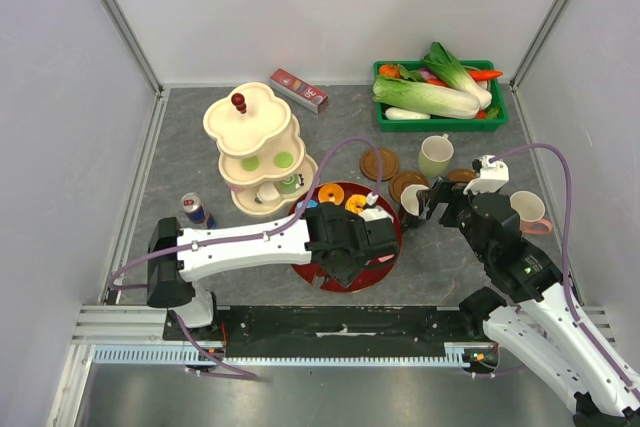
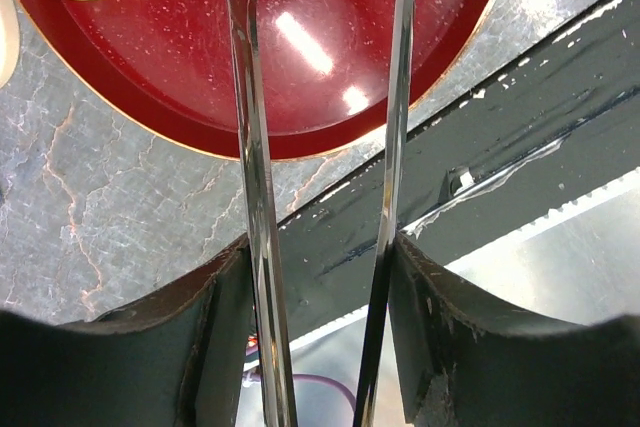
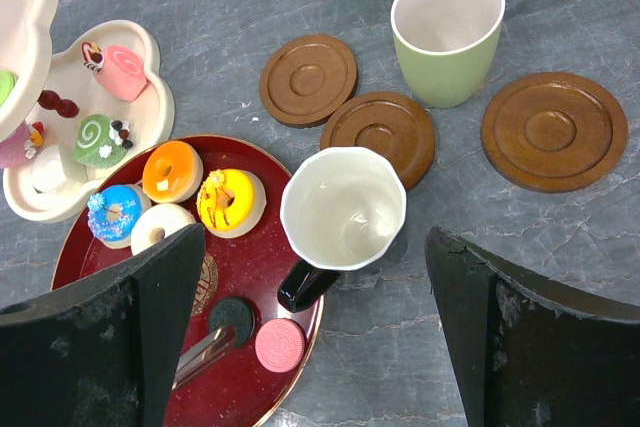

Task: Serve the afternoon tea

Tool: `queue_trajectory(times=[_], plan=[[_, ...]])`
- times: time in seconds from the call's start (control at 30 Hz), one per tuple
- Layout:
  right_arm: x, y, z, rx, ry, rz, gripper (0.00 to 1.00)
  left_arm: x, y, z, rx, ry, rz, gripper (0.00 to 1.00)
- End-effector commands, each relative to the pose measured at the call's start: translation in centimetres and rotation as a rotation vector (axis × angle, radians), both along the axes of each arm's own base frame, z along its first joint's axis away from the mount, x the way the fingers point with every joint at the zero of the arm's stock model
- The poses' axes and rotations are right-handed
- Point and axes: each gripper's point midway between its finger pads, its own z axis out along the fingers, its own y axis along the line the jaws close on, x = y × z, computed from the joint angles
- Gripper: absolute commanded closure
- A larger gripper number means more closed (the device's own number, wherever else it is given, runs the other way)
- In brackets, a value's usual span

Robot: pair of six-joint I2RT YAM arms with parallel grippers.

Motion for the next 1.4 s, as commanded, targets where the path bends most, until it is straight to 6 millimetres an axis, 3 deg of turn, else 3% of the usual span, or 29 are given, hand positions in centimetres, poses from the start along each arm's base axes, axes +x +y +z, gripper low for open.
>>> queue_trajectory(times=[0.0, 0.8, 1.37], plan=[[0.2, 0.1, 0.3, 0.016, -0.016, -0.007, 0.02, -0.9, 0.0, -0.1, 0.025, 0.026, -0.059, 0.41], [0.3, 0.0, 0.4, 0.015, -0.019, -0.01, 0.02, -0.5, -0.9, -2.6, 0.086, 0.022, -0.072, 0.42], [0.2, 0.0, 0.3, 0.016, -0.016, -0.011, 0.02, 0.1, -1.9, -2.6, 0.083, -0.002, -0.081, 0.43]])
